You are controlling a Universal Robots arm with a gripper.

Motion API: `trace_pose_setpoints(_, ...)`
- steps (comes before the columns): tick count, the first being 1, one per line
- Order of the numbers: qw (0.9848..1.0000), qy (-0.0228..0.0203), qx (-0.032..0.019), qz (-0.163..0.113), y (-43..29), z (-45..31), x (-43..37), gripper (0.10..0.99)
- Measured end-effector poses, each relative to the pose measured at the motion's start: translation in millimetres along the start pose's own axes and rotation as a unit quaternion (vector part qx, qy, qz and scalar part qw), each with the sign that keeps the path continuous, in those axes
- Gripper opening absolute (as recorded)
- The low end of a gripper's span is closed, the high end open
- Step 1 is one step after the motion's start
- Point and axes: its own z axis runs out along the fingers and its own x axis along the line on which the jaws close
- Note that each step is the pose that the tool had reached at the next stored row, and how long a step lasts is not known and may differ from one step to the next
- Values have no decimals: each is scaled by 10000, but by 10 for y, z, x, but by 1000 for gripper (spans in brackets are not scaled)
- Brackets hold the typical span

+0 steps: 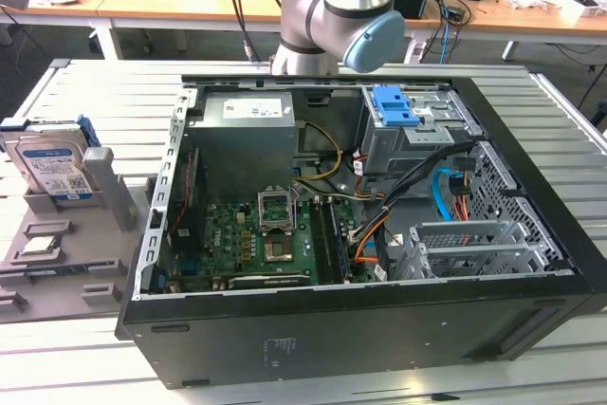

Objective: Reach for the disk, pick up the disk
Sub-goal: 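Pick up the disk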

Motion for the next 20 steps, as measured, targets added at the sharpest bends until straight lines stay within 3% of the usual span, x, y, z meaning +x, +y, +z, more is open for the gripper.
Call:
trace_pose_setpoints(4, 10000, 0, 0, 1, 0, 0, 0, 478)
trace_pose_setpoints(5, 10000, 0, 0, 1, 0, 0, 0, 478)
trace_pose_setpoints(6, 10000, 0, 0, 1, 0, 0, 0, 545)
trace_pose_setpoints(10, 10000, 0, -1, 1, 2, -1, -31, 545)
trace_pose_setpoints(20, 10000, 0, 0, 1, 15, 0, -235, 545)
